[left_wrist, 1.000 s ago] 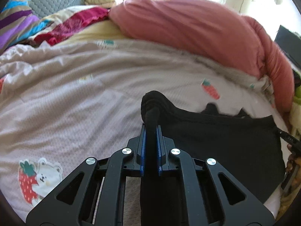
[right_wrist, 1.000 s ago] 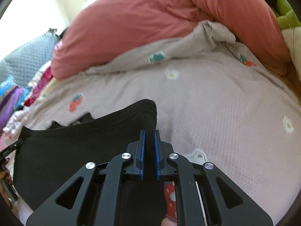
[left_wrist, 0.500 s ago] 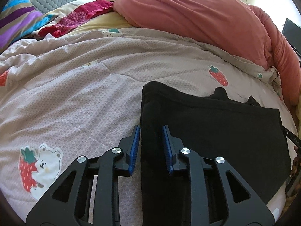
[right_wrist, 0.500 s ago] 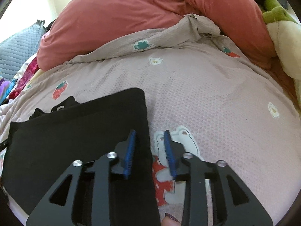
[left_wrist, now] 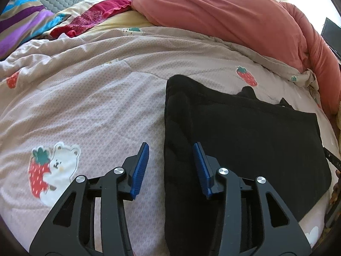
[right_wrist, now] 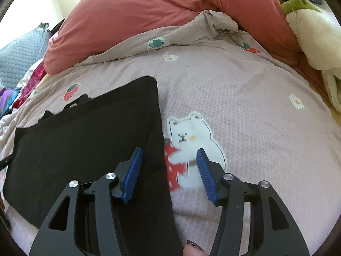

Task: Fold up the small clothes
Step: 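Move both open tools to the side edge of the folded black shirt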

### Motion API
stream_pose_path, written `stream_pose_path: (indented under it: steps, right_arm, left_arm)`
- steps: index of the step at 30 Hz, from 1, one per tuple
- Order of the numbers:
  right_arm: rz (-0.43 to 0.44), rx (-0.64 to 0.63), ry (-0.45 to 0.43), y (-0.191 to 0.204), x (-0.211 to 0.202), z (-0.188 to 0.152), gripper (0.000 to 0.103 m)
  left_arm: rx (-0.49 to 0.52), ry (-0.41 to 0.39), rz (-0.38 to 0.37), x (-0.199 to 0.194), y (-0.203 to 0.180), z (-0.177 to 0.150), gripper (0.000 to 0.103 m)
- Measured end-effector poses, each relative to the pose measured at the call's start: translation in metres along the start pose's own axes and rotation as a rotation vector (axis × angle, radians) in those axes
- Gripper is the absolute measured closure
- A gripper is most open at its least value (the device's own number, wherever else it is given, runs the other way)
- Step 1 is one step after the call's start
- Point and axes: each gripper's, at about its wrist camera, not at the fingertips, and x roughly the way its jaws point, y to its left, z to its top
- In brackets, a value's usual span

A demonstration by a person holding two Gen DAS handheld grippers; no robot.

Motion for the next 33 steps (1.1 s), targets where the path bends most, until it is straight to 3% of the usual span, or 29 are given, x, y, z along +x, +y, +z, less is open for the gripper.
stream_pose_path:
  steps: [8, 16, 18, 21, 24, 27, 33]
  right_arm:
    - [0.025, -0.009, 0.012, 0.0, -0.02, -0.019, 0.035]
    - [0.033, -0.046, 0.011, 0.006, -0.04, -0.039, 0.032]
    - [0.056, -0.055, 0.006, 0.009, -0.047, -0.041, 0.031]
    - [0.094, -0.084, -0.008, 0.02, -0.059, -0.045, 0.022]
    - [0.129, -0.13, -0.019, 0.037, -0.069, -0.049, 0.021]
    - [0.17, -0.176, -0.033, 0.058, -0.08, -0.052, 0.016]
    - [0.248, -0.274, -0.067, 0.1, -0.099, -0.058, 0.01]
  left_arm:
    - [-0.007, 0.014, 0.008, -0.009, 0.001, -0.01, 0.059]
    - [-0.018, 0.028, 0.007, -0.024, 0.005, -0.03, 0.056]
    - [-0.019, 0.021, 0.008, -0.031, 0.006, -0.033, 0.052]
    - [-0.026, -0.004, 0.0, -0.046, 0.008, -0.036, 0.049]
    - [-0.035, -0.034, 0.0, -0.058, 0.01, -0.035, 0.034]
    - [-0.041, -0.068, 0.005, -0.07, 0.011, -0.033, 0.031]
    - [-0.052, -0.099, 0.013, -0.085, 0.016, -0.032, 0.011]
